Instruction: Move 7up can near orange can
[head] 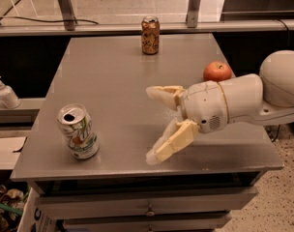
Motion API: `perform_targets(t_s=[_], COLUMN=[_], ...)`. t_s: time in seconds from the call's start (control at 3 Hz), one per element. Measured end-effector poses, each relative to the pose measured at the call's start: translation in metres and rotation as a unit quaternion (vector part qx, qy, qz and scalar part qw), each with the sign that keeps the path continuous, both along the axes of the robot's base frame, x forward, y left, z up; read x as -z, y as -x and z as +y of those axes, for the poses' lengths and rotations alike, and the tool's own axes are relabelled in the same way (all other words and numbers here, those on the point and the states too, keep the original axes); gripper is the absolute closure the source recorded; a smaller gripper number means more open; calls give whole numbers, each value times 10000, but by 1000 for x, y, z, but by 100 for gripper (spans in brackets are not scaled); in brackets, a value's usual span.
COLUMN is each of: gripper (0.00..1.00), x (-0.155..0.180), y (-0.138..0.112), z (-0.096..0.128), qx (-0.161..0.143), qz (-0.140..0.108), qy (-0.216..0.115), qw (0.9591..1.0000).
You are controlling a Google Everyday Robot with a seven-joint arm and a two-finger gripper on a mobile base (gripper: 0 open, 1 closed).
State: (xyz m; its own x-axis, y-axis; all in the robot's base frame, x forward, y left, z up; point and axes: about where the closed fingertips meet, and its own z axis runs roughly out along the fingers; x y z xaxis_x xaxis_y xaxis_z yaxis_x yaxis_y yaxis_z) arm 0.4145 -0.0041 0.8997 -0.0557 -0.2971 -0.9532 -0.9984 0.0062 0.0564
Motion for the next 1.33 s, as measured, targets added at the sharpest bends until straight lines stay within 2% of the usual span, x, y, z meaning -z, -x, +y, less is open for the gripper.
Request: perform_targets(t_s=[0.33, 0.67, 1.0, 1.33], gripper=[0, 0, 0, 0], x=[6, 6, 5, 10], y=[1, 1, 1, 1], z=[73, 73, 76, 93], qx=[110, 109, 41, -187], qz=[99, 98, -33, -208], qy=[-261, -261, -351, -398], qw=[9996, 9996, 9994, 9988])
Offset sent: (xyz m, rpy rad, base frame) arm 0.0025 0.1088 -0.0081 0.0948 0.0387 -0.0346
